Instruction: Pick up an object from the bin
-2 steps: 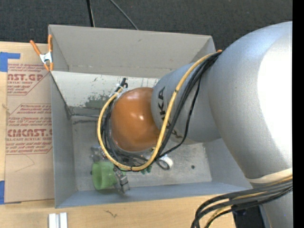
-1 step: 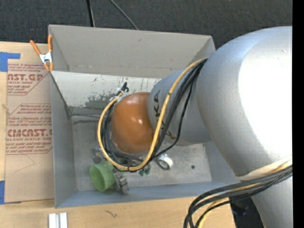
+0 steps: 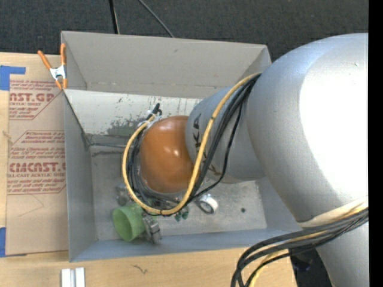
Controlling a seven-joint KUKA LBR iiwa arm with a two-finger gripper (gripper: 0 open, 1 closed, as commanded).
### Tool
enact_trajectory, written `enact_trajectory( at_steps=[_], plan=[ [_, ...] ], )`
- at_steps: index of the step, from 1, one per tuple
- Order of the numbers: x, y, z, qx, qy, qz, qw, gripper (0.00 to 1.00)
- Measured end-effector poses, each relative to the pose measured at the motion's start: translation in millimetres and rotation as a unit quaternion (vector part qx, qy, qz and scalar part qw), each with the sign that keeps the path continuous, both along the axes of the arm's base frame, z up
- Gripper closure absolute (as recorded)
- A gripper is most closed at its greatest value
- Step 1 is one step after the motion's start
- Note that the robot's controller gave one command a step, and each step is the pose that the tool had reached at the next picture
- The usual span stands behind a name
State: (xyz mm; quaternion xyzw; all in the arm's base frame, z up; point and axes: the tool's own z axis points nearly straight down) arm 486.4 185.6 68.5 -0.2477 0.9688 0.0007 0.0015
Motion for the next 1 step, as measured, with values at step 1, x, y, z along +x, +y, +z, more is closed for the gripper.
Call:
enact_trajectory(
  at_steps=[1],
  plan=[
    [-1.0, -0.1, -0.7, 0.0, 0.0015, 0.0, 1.0, 1.0]
  ],
)
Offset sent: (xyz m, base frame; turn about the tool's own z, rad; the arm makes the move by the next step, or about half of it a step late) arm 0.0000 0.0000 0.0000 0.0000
